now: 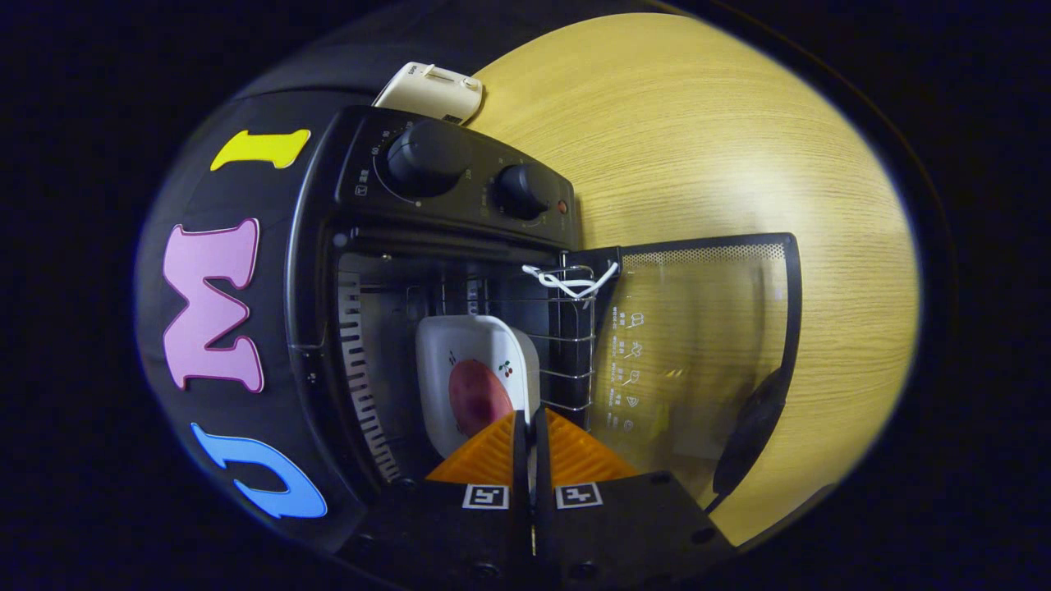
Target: Open the toaster oven, put the food inside, and close the toaster oven door.
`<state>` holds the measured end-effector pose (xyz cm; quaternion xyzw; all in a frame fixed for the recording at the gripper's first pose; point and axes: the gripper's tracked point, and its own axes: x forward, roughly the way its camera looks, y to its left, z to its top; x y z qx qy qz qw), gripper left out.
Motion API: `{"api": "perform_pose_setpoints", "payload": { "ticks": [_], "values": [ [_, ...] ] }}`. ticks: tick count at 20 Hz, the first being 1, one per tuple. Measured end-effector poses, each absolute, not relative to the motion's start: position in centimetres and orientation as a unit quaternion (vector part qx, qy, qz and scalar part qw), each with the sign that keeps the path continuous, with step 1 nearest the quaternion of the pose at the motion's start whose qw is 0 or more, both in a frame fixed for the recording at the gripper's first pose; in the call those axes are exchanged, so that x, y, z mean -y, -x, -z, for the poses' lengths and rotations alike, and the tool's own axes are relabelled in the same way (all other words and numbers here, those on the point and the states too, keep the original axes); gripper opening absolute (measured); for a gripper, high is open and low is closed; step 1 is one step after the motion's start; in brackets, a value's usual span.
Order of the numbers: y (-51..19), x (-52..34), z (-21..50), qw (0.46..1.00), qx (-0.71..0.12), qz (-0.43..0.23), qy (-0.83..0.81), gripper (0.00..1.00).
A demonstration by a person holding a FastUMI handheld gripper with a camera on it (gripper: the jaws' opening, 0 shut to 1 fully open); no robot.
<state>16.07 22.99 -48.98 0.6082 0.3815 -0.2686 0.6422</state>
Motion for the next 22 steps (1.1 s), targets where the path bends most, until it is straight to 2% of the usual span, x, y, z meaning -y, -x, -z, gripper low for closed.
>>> {"api": "perform_pose_setpoints", "payload": {
  "ticks": [4,5,6,7,8,9,10,11,22],
  "values": [
    [-15.7,-23.8,48.6,0.628,-0.388,0.255,-0.624,0.12],
    [-15.3,-23.9,48.5,0.629,-0.395,0.251,-0.621,0.23],
    [-14.8,-24.1,48.3,0.631,-0.401,0.247,-0.616,0.39],
    [-14.4,-24.0,48.0,0.635,-0.405,0.243,-0.611,0.47],
    [-13.9,-24.0,47.6,0.637,-0.409,0.236,-0.609,0.60],
    [-13.3,-24.3,47.1,0.637,-0.417,0.227,-0.608,0.67],
    [-12.5,-24.9,46.3,0.636,-0.428,0.214,-0.605,0.86],
    [-12.0,-25.1,46.3,0.640,-0.442,0.200,-0.596,0.98],
    [-3.1,-24.5,39.0,0.754,-0.507,0.016,-0.418,0.99]
  ]
}}
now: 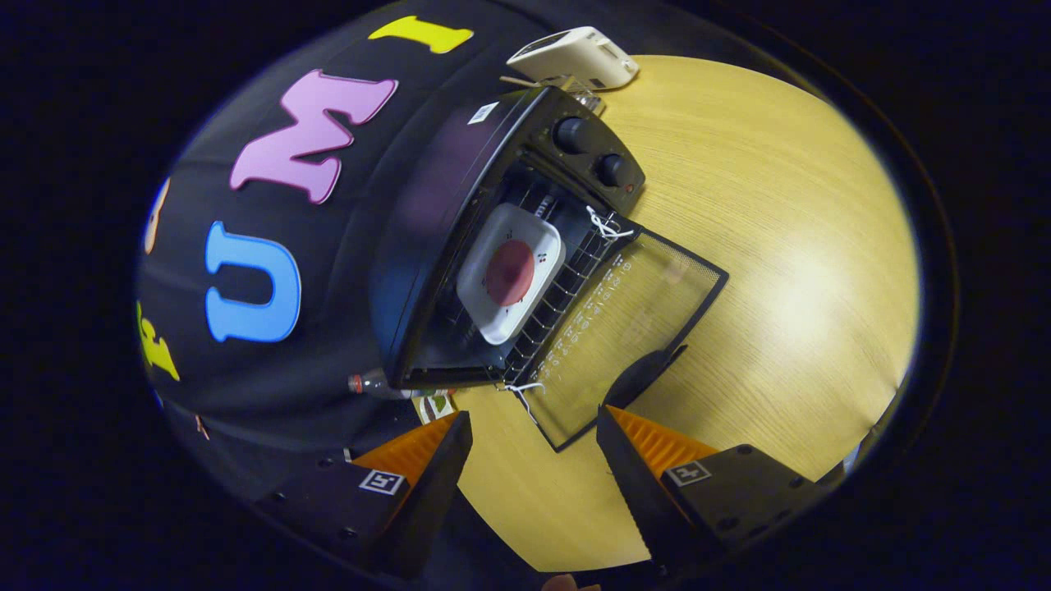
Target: Open the toaster oven, put the food inside, and close the toaster oven door.
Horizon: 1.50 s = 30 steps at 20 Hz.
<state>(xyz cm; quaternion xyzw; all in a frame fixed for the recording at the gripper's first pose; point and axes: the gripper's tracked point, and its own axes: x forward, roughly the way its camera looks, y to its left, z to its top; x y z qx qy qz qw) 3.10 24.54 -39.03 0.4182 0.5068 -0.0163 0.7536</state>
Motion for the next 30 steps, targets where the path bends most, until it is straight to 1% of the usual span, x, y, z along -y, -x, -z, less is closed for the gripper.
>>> {"api": "perform_pose_setpoints", "payload": {
  "ticks": [4,6,8,13,19,28,30],
  "values": [
    [-0.9,-22.3,38.4,0.845,-0.477,-0.049,-0.236,0.98],
    [-0.6,-21.6,39.0,0.868,-0.462,-0.070,-0.167,0.98],
    [-0.1,-21.2,40.1,0.880,-0.455,-0.083,-0.108,0.99],
    [1.6,-21.3,44.8,0.872,-0.480,-0.087,-0.037,0.99],
    [1.9,-22.1,49.9,0.851,-0.519,-0.075,-0.009,0.99],
    [-0.2,-22.3,54.0,0.831,-0.555,-0.040,-0.016,0.99],
    [-0.5,-22.3,54.1,0.831,-0.555,-0.047,0.006,0.98]
  ]
}}
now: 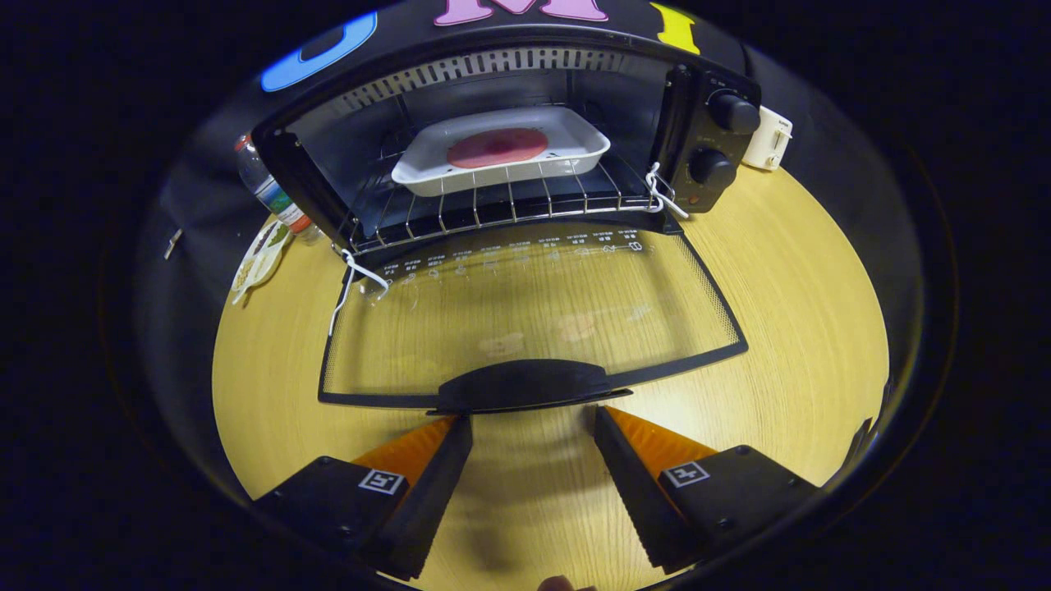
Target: Open the toaster oven, put the food inside, and close the toaster oven door.
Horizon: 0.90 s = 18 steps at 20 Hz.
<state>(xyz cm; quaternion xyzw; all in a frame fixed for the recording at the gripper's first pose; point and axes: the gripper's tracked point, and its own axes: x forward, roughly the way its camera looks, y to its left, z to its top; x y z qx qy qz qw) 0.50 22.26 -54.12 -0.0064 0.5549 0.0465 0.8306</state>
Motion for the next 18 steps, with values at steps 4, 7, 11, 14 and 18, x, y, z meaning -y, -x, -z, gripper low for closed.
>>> {"api": "perform_pose_setpoints", "payload": {
  "ticks": [4,7,11,14,18],
  "values": [
    [-0.6,-22.3,54.3,0.829,-0.555,-0.059,0.031,0.98],
    [-0.7,-22.3,53.9,0.832,-0.551,-0.063,0.031,0.98],
    [-0.5,-22.3,52.8,0.840,-0.539,-0.065,0.029,0.98],
    [-0.5,-22.3,51.5,0.847,-0.527,-0.070,0.023,0.98],
    [-0.6,-22.4,49.5,0.859,-0.506,-0.076,0.013,0.98]
  ]
}}
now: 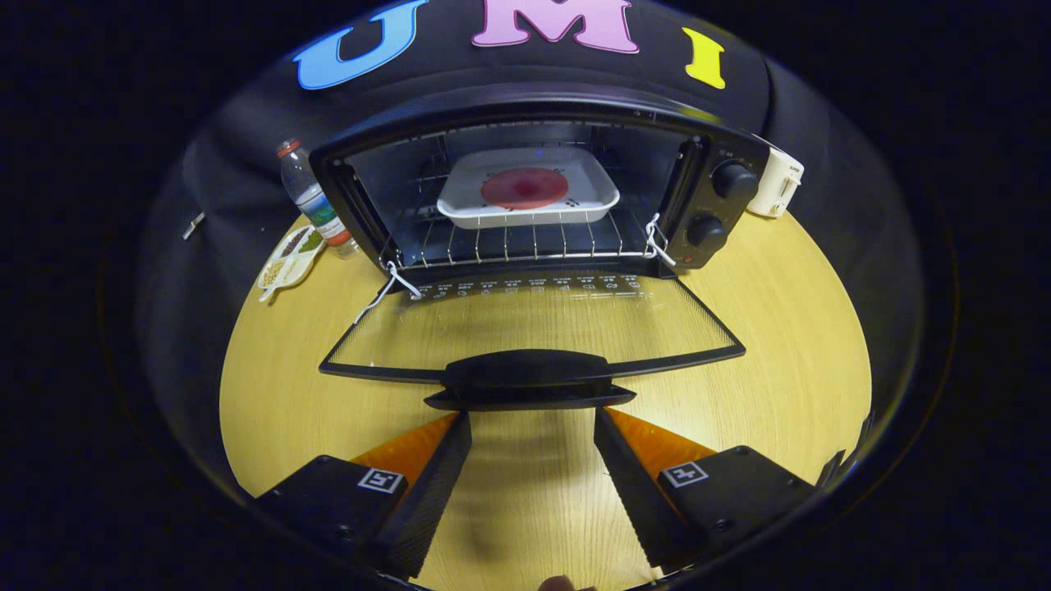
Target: Open the toaster oven, put the food inside, and close the toaster oven door.
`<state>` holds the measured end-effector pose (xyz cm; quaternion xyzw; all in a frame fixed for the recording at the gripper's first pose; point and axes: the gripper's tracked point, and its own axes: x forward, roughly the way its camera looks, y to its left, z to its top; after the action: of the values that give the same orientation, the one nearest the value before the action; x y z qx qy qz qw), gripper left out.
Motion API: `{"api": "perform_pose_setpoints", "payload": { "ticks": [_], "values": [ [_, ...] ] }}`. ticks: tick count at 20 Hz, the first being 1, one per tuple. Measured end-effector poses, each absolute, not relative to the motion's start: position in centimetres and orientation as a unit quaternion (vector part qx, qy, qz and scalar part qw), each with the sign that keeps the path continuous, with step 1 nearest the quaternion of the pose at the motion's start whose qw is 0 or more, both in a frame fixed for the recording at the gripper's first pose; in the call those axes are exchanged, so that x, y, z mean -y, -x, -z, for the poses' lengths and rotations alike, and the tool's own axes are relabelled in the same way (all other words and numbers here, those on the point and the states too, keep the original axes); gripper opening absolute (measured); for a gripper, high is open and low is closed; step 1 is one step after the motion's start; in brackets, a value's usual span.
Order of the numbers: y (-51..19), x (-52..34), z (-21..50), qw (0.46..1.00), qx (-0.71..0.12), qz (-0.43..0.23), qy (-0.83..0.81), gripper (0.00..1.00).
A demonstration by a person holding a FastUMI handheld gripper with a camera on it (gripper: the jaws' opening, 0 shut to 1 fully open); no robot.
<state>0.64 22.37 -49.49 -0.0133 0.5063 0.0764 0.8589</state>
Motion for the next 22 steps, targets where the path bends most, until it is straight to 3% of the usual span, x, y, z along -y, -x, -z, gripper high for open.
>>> {"api": "perform_pose_setpoints", "payload": {
  "ticks": [22],
  "values": [
    [-4.9,-19.4,29.9,0.960,-0.265,-0.093,-0.023,0.98]
  ]
}}
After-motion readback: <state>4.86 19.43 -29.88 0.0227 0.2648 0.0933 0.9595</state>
